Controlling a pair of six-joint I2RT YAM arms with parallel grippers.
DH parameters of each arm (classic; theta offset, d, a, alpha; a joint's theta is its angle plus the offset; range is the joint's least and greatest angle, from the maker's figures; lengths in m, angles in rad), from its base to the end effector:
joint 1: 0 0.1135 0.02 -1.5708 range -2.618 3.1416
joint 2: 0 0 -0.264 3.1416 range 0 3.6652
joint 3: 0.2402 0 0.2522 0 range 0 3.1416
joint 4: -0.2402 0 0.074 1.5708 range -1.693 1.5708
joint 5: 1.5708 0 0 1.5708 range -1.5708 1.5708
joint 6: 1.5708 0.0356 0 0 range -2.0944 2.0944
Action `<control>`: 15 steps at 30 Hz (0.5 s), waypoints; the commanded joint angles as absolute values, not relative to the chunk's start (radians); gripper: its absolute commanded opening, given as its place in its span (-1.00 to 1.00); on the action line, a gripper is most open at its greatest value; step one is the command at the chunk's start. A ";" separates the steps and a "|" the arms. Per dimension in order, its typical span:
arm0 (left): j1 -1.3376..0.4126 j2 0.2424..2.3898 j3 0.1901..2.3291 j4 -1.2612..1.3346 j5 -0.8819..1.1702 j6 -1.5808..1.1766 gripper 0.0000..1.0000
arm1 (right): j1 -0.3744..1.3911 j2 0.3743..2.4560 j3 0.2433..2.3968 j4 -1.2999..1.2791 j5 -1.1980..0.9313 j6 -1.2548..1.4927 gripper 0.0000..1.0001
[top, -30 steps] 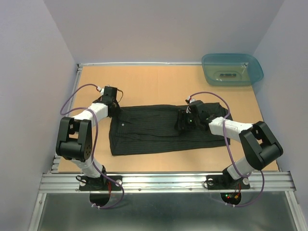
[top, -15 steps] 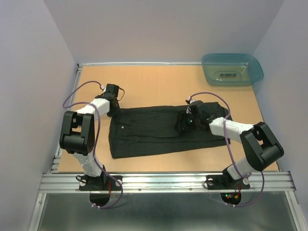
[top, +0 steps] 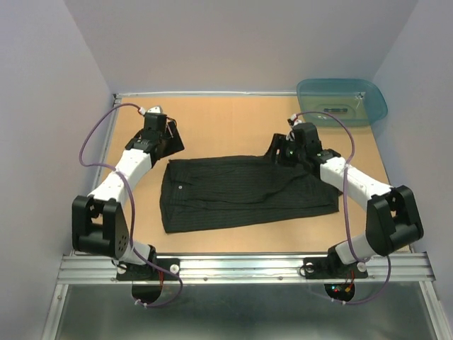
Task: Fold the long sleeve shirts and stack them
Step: Fold the shirt
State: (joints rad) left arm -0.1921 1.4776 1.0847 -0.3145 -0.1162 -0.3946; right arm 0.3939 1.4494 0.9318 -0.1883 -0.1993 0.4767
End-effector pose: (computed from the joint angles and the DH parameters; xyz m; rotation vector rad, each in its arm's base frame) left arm 0.3226 -0.0585 0.2669 -0.2909 2.2600 -0.1766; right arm 0.2868 0.1268 0.2358 -0.0111 2.3539 0.6709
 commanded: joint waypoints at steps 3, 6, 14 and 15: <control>-0.280 1.407 1.049 -0.069 0.087 -0.504 0.44 | 0.390 1.586 1.046 0.101 -0.331 0.636 0.32; -0.296 1.477 1.004 0.053 0.124 -0.586 0.40 | 0.390 1.673 1.022 0.300 -0.313 0.721 0.31; -0.246 1.624 0.864 0.227 0.061 -0.716 0.31 | 0.364 1.884 0.936 0.621 -0.334 0.808 0.29; -0.233 1.632 0.847 0.235 0.058 -0.733 0.30 | 0.351 1.896 0.883 0.655 -0.339 0.822 0.29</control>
